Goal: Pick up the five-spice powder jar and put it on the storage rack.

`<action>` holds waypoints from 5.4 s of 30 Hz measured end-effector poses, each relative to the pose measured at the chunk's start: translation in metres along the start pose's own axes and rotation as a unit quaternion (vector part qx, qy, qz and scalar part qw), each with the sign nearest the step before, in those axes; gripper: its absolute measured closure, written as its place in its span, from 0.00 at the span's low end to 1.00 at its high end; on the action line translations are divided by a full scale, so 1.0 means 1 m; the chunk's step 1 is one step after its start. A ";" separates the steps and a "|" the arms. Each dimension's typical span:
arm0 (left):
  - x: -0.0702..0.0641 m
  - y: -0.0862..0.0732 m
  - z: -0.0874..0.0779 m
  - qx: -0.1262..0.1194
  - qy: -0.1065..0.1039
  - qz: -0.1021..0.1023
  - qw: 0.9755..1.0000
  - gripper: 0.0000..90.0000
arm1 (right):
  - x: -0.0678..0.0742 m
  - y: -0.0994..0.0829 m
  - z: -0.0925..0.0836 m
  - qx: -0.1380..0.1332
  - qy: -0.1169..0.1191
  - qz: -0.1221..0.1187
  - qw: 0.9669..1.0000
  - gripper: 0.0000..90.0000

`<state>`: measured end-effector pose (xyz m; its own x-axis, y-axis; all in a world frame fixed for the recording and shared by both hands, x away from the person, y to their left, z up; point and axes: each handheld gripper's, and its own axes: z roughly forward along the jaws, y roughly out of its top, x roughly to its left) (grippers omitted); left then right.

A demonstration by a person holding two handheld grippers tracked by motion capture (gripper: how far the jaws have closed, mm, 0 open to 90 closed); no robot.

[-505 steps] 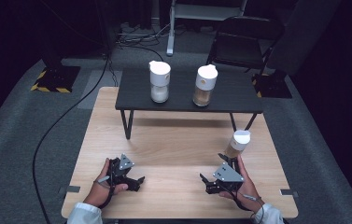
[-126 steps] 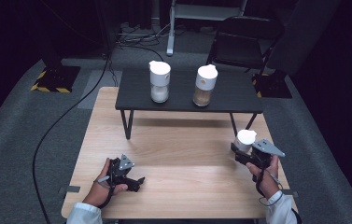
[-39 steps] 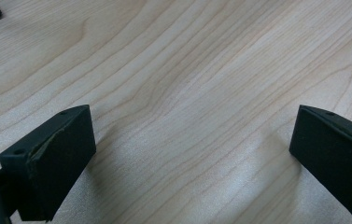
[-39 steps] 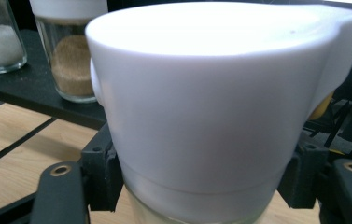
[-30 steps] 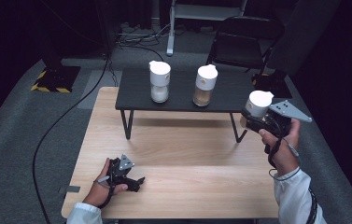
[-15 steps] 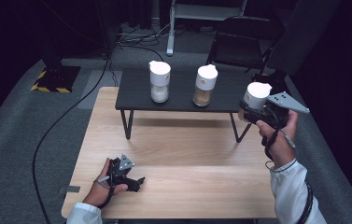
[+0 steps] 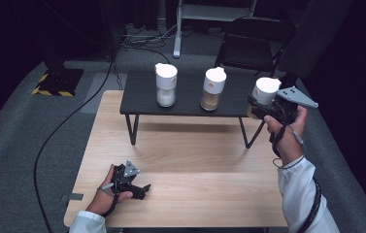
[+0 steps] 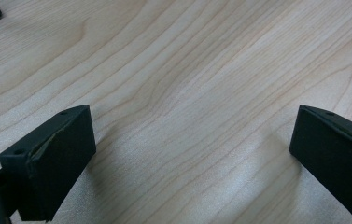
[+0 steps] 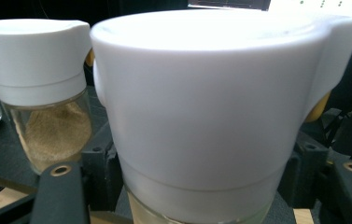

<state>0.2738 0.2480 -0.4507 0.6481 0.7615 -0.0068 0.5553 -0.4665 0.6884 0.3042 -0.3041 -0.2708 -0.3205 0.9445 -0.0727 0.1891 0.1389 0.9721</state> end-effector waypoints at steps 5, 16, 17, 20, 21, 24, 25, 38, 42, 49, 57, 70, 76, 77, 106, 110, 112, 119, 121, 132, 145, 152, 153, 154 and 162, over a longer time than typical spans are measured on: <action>0.000 0.000 0.000 0.000 0.000 0.000 1.000 0.00 | 0.000 0.001 0.006 -0.004 0.000 0.002 1.000 0.33; 0.000 0.000 0.000 0.000 0.000 0.000 1.000 0.00 | 0.001 0.004 0.021 -0.003 -0.005 0.008 1.000 0.33; 0.000 0.000 0.000 0.000 0.000 0.000 1.000 0.00 | 0.002 0.004 0.022 -0.003 -0.007 0.007 1.000 0.33; 0.000 0.000 0.000 0.000 0.000 0.000 1.000 0.00 | 0.002 0.004 0.026 -0.006 -0.007 0.011 1.000 0.33; 0.000 0.000 0.000 0.000 0.000 0.000 1.000 0.00 | 0.002 0.005 0.027 -0.006 -0.008 0.011 1.000 0.33; 0.000 0.000 0.000 0.000 0.000 0.000 1.000 0.00 | 0.004 0.005 0.031 -0.005 -0.009 0.008 1.000 0.33; 0.000 0.000 0.000 0.000 0.000 0.000 1.000 0.00 | 0.004 0.005 0.032 -0.005 -0.009 0.008 1.000 0.33; 0.000 0.000 0.000 0.000 -0.002 0.000 1.000 0.00 | 0.004 0.004 0.048 -0.007 -0.005 0.014 1.000 0.33; 0.000 -0.001 0.000 -0.001 -0.002 0.000 1.000 0.00 | 0.005 0.006 0.052 -0.006 -0.010 0.015 1.000 0.33; 0.000 -0.001 0.000 0.000 -0.002 0.001 1.000 0.00 | 0.006 0.004 0.060 -0.006 -0.010 0.016 1.000 0.33; 0.000 -0.001 0.000 0.000 -0.002 0.001 1.000 0.00 | 0.008 0.001 0.067 -0.010 -0.014 0.026 1.000 0.33; 0.001 -0.001 0.000 0.000 -0.002 0.001 1.000 0.00 | 0.007 -0.004 0.075 -0.009 -0.021 0.032 0.999 0.33; 0.001 -0.001 0.000 0.000 -0.002 0.001 1.000 0.00 | 0.005 -0.005 0.074 -0.011 -0.018 0.033 0.999 0.33; 0.000 -0.001 0.000 0.000 -0.002 0.001 1.000 0.00 | 0.005 -0.005 0.074 -0.011 -0.018 0.035 0.999 0.33; 0.001 -0.001 0.000 0.000 -0.002 0.003 1.000 0.00 | -0.005 -0.009 0.077 0.001 -0.007 0.041 0.999 0.18; 0.001 -0.001 0.000 0.000 -0.002 0.003 1.000 0.00 | -0.005 -0.010 0.079 0.005 -0.010 0.040 0.999 0.16; 0.001 -0.001 0.000 0.000 -0.002 0.003 1.000 0.00 | -0.005 -0.010 0.080 0.005 -0.009 0.039 0.999 0.16; 0.001 -0.001 -0.001 0.000 -0.003 0.003 1.000 0.00 | -0.004 -0.010 0.082 0.012 -0.013 0.034 0.999 0.06; 0.001 -0.001 -0.001 0.000 -0.003 0.003 1.000 0.00 | -0.003 -0.011 0.082 0.011 -0.013 0.031 0.999 0.05; 0.001 -0.001 -0.001 0.000 -0.003 0.003 1.000 0.00 | 0.003 -0.012 0.075 0.004 -0.012 0.002 1.000 0.02; 0.001 -0.001 -0.001 0.000 -0.003 0.003 1.000 0.00 | 0.003 -0.015 0.061 0.009 -0.021 -0.001 1.000 0.01; 0.001 -0.001 -0.001 -0.001 -0.003 0.003 1.000 0.00 | 0.003 -0.026 0.048 -0.018 -0.034 -0.012 0.999 0.01; 0.001 -0.001 -0.001 0.000 -0.003 0.003 1.000 0.00 | 0.002 -0.027 0.046 -0.023 -0.031 -0.013 0.999 0.01; 0.001 -0.001 -0.001 0.000 -0.003 0.003 1.000 0.00 | 0.000 -0.028 0.044 -0.026 -0.027 -0.015 0.999 0.01; 0.001 -0.001 -0.001 0.000 -0.002 0.003 1.000 0.00 | 0.005 -0.039 0.031 -0.038 -0.018 -0.046 0.998 0.01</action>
<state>0.2736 0.2491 -0.4507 0.6535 0.7569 -0.0063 0.5516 -0.4706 0.6887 0.3238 -0.2956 -0.3164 -0.2995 0.9389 -0.1695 0.0896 0.2045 0.9748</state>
